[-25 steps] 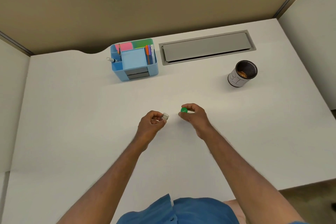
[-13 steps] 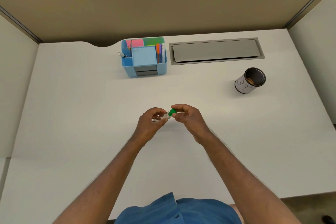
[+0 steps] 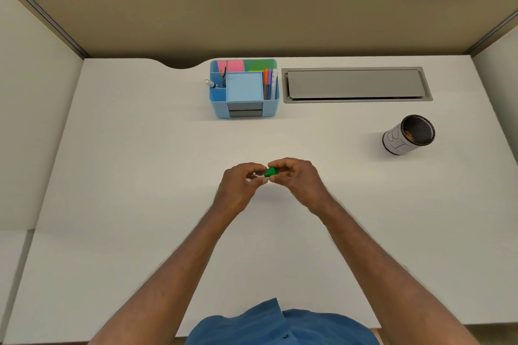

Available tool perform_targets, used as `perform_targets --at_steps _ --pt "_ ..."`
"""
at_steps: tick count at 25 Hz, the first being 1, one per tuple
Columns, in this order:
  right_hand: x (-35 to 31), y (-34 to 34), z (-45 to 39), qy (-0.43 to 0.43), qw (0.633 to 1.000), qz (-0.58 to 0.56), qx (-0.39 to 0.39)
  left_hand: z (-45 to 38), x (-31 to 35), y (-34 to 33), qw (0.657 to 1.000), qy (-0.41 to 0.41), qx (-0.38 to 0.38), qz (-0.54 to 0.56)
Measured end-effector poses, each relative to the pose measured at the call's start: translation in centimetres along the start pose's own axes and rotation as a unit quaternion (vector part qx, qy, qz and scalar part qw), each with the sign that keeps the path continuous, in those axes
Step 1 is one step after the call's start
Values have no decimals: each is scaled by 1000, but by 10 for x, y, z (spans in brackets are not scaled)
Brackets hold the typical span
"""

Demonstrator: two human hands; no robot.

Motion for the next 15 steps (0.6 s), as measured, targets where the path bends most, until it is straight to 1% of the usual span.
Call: perform_targets --at_steps 5,11,15 --pt "-5 -7 -11 4 1000 14 -8 -6 0 10 1000 -8 12 -20" --pt "-2 -17 -18 -13 1000 -18 -21 -9 -4 17 999 -7 15 -34" --pt "-10 -24 -21 9 999 -4 -38 -11 -6 25 999 -11 26 -41"
Point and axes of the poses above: each hand's wrist, its own z-axis away from the middle knuckle, its own y-axis out of the back of the hand, x = y × z, the point moved 10 cm from there along -z, towards the middle knuckle, and after that the axes turned 13 degrees about -z, right-handed, at the moved point
